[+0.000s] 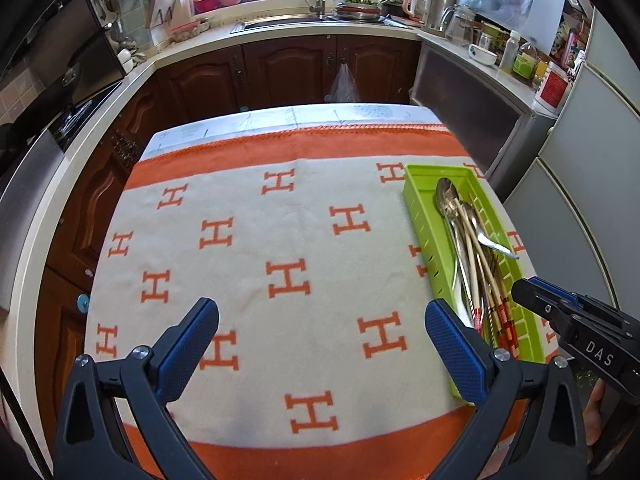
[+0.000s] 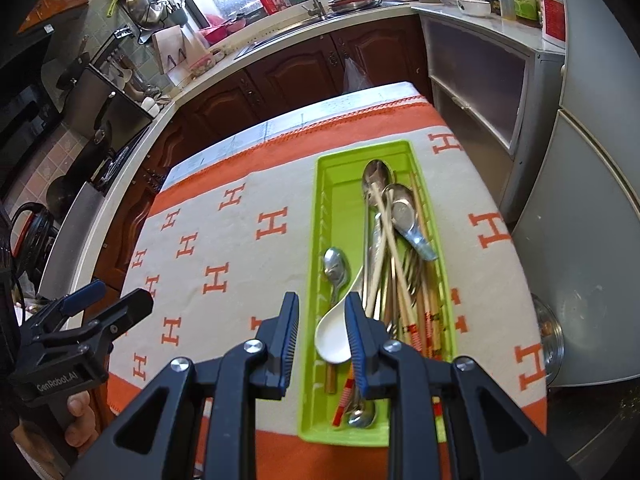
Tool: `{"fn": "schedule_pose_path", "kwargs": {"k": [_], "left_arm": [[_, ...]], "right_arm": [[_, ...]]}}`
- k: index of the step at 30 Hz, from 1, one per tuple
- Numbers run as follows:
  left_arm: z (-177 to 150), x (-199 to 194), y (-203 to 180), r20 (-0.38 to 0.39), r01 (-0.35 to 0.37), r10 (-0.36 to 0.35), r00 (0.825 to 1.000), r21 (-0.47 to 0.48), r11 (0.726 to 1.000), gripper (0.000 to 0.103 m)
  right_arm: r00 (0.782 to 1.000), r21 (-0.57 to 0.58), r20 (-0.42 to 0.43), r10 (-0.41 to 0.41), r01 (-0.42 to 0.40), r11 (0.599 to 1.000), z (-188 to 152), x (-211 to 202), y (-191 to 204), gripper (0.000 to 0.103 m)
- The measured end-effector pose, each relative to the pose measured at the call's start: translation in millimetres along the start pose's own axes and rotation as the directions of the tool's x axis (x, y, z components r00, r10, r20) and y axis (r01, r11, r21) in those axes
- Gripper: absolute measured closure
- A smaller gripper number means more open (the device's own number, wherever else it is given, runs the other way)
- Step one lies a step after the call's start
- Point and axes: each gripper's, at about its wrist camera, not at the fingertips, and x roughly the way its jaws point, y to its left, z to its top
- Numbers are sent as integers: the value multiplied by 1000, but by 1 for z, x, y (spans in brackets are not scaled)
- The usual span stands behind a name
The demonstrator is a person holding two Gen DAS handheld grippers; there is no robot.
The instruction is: Organize utensils
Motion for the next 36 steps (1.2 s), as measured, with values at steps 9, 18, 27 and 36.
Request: {"fn": "schedule_pose_path", "kwargs": {"k": [9,18,27,36], "left_arm": [[-21,-39,14,67,-45,49,997,-61,997,1],[-28,-67,16,164,-91,110,980,-121,988,1],[-28,-67,11,178,-117,135,975,-104,988,1],[-28,-62,14,160,-119,136,978,-109,987,1]], "right_arm": [[997,-87,66,26,-20,996,-18,-29,41,78],[981,-182,186,50,-16,983,-30,-63,76,60],[985,-173,170,38,-8,985,-30,-57,77,59],[988,-161,149,25,-1,987,-30,-49,77,59]]}}
